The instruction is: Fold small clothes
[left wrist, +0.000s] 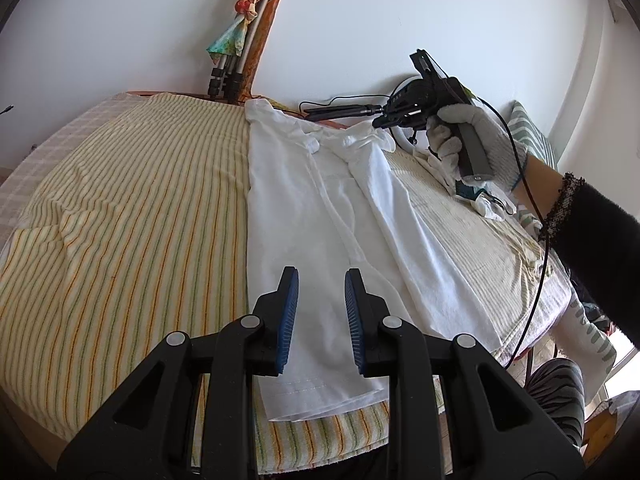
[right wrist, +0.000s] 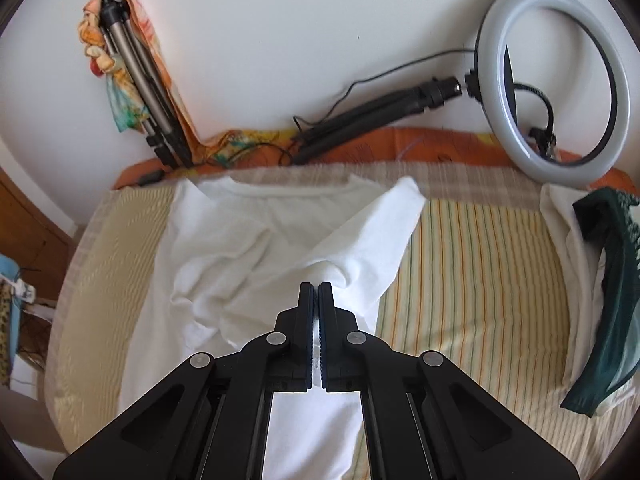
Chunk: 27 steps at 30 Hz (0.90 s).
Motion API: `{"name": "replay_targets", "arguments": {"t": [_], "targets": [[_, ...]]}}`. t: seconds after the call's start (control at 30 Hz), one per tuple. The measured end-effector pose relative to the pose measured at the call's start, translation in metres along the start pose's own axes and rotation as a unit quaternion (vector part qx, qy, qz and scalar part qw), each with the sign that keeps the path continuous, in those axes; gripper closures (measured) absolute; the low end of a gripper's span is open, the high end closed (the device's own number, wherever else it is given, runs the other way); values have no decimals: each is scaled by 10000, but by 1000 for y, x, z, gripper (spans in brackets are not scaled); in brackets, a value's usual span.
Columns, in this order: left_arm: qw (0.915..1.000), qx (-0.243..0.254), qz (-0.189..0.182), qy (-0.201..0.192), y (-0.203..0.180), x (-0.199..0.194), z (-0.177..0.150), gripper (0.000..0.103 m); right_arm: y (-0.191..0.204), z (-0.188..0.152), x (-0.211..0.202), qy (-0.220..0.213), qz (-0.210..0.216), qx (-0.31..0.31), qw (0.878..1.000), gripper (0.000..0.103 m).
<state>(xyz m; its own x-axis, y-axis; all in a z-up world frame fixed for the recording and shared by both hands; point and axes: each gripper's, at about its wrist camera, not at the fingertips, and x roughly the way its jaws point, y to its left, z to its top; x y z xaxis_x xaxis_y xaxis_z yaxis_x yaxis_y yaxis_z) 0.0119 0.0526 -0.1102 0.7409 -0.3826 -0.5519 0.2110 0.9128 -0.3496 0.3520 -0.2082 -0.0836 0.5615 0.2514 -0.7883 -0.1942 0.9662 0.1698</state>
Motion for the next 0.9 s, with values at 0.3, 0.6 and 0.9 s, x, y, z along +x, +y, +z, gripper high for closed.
{"name": "replay_targets", "arguments": {"t": [0.3,0.6,0.9], "targets": [[10000,-3,-43,26,-1,-3,-3,81,4,2,4,83,-191,-104,9997,102],[10000,-73,-1,4,3,-5,-6,81,32,33,6,-220,468,93,9986,102],[9998,-159,80,-30,11,-6,-4,81,77,47,77,-3,659,-17,9978,102]]}}
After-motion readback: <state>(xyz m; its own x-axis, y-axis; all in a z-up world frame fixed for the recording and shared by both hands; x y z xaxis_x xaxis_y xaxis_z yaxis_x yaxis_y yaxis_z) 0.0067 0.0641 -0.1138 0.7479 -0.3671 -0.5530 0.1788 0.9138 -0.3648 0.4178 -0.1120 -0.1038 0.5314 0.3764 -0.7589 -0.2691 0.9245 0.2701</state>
